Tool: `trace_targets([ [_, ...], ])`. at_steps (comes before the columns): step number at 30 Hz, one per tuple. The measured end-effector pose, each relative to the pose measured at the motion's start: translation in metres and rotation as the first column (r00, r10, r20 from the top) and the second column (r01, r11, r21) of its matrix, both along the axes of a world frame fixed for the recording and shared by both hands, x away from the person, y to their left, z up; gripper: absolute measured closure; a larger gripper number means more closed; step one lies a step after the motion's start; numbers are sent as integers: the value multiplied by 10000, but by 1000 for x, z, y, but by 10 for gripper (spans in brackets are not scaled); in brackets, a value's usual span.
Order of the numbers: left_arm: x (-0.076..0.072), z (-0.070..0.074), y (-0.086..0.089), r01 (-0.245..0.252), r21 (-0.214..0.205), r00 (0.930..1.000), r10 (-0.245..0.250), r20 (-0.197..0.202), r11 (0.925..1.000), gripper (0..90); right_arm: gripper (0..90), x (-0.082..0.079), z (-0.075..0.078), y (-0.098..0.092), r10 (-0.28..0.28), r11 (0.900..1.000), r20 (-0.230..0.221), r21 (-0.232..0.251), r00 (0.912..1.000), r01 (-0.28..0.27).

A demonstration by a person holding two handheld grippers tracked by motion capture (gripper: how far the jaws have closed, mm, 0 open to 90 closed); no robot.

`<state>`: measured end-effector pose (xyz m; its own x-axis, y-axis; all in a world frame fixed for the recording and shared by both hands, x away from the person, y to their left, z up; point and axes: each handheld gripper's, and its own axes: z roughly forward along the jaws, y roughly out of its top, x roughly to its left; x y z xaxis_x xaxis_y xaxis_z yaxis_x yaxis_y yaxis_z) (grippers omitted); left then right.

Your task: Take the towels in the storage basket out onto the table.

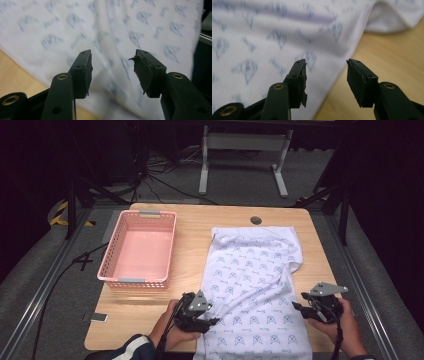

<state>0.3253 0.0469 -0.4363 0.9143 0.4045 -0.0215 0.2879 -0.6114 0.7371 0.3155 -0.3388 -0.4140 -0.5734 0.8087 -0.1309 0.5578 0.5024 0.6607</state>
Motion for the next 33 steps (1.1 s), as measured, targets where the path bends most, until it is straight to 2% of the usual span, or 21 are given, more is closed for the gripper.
trace_targets([
  [2, 16, -2, -8, -196, 57, 9998, 196, -17, 9998, 475, 488, 16, -1, 4, -389, 9992, 17, -47, 9992, 389],
  [3, 23, -4, -10, -62, 255, 9995, 54, 308, 9997, 478, 489, 23, -4, 7, -425, 9988, 88, -235, 9991, 427],
  [4, 32, -7, -11, -387, 384, 9990, 378, 234, 9985, 473, 491, 31, -8, 9, -527, 9980, 126, -356, 9985, 531],
  [5, 38, -11, -11, -428, 240, 9989, 432, -171, 9988, 484, 497, 40, -14, 8, -874, 9953, -32, -411, 9962, 872],
  [6, 41, -14, -9, -425, 339, 9988, 433, -212, 9985, 481, 498, 44, -17, 7, -935, 9941, -180, -561, 9955, 924],
  [7, 42, -18, -7, -452, 850, 9990, 456, -29, 9954, 476, 502, 46, -20, 6, -1101, 9914, -121, -730, 9938, 1089],
  [8, 42, -18, -7, -452, 850, 9990, 456, -29, 9954, 474, 502, 46, -20, 6, -1101, 9914, -121, -730, 9938, 1089],
  [9, 43, -23, -4, -564, 828, 9978, 590, -286, 9950, 474, 516, 45, -22, 0, -1293, 9887, -91, -774, 9916, 1283],
  [10, 43, -27, -1, -542, 735, 9966, 585, -579, 9958, 475, 516, 43, -24, -5, -1400, 9881, -301, -683, 9897, 1377],
  [11, 42, -28, 1, -554, 681, 9972, 586, -461, 9961, 477, 513, 40, -26, -9, -1486, 9860, -361, -819, 9882, 1452],
  [12, 39, -28, 3, -635, 709, 9959, 678, -596, 9955, 480, 512, 37, -29, -13, -1528, 9854, -426, -828, 9873, 1489],
  [14, 36, -28, 3, -544, 755, 9973, 578, -449, 9957, 468, 507, 31, -31, -21, -1524, 9877, -461, -436, 9873, 1504],
  [15, 33, -28, 3, -542, 825, 9976, 576, -396, 9951, 458, 496, 29, -30, -22, -1567, 9865, -433, -557, 9867, 1542],
  [17, 27, -27, 4, -278, 1052, 9991, 309, -276, 9941, 475, 542, 25, -29, -23, -1573, 9863, -476, -577, 9864, 1545],
  [20, 20, -27, 8, -363, 911, 9982, 406, -453, 9952, 515, 519, 18, -27, -28, -1770, 9829, -1015, -699, 9790, 1705],
  [21, 20, -27, 8, -363, 911, 9982, 406, -453, 9952, 516, 519, 18, -27, -28, -1770, 9829, -1015, -699, 9790, 1705],
  [25, -8, -27, 20, -317, 1033, 9981, 370, -500, 9942, 516, 463, -4, -26, -37, -2005, 9792, -1344, -581, 9704, 1942],
  [27, -18, -26, 24, -78, 946, 9964, 157, -833, 9955, 508, 452, -14, -27, -39, -1759, 9844, -1580, -311, 9717, 1731],
  [29, -27, -26, 27, 202, 772, 9920, -104, -1258, 9968, 489, 414, -21, -26, -40, -1604, 9870, -1886, -362, 9689, 1563],
  [30, -29, -25, 28, 174, 886, 9927, -66, -1208, 9959, 472, 405, -25, -24, -38, -1456, 9881, -1966, -777, 9696, 1326],
  [33, -26, -20, 24, 22, 664, 9954, 42, -955, 9978, 406, 424, -25, -19, -34, -1121, 9914, -1870, -870, 9759, 972],
])
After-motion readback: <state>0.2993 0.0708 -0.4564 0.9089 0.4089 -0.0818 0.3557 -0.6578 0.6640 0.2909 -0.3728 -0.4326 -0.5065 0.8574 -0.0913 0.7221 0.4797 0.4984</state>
